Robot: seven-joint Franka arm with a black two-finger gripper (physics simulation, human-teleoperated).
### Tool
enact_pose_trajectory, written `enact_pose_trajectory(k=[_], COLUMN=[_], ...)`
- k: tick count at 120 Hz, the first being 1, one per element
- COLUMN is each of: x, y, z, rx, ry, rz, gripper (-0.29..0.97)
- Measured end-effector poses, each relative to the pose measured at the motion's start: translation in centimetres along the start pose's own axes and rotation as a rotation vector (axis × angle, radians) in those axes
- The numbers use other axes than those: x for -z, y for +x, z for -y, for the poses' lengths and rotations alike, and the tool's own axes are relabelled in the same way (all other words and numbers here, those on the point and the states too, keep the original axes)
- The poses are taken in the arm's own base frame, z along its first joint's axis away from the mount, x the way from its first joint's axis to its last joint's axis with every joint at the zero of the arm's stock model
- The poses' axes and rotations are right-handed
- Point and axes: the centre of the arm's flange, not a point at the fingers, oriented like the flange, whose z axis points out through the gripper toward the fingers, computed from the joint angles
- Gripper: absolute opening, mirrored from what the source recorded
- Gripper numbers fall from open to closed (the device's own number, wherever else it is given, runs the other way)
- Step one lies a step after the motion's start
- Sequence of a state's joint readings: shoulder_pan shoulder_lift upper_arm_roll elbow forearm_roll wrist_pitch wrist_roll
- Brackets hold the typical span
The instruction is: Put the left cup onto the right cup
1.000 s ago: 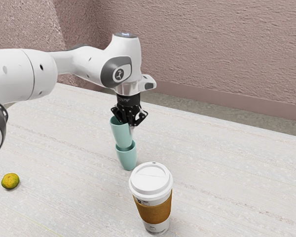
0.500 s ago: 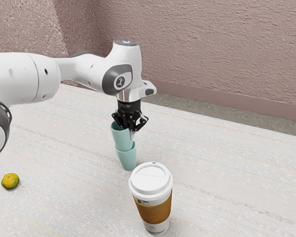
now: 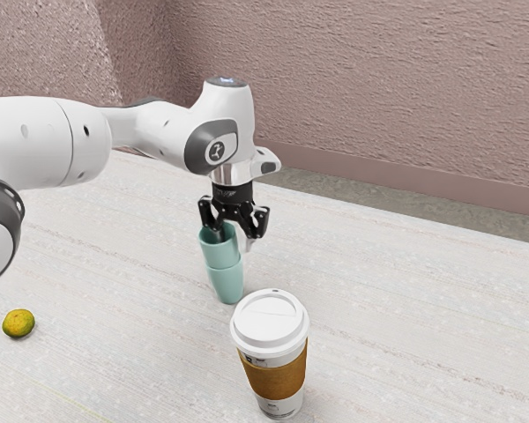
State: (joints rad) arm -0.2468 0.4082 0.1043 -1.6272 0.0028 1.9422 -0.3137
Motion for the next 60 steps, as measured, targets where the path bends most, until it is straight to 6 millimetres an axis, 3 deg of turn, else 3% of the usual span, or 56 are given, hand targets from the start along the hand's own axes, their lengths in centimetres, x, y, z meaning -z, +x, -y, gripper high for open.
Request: enact_pose_trajectory(k=[14, 30, 60], x=[2.1, 9.3, 19.2], y=[-0.4, -2.5, -4.6], z=[0.2, 0.5, 2.2], rx=[0.005, -0.002, -0.075], ry=[-0.011, -0.036, -0.051], rz=[-0.026, -0.107, -0.157], gripper=[0.52, 0.58, 0.63])
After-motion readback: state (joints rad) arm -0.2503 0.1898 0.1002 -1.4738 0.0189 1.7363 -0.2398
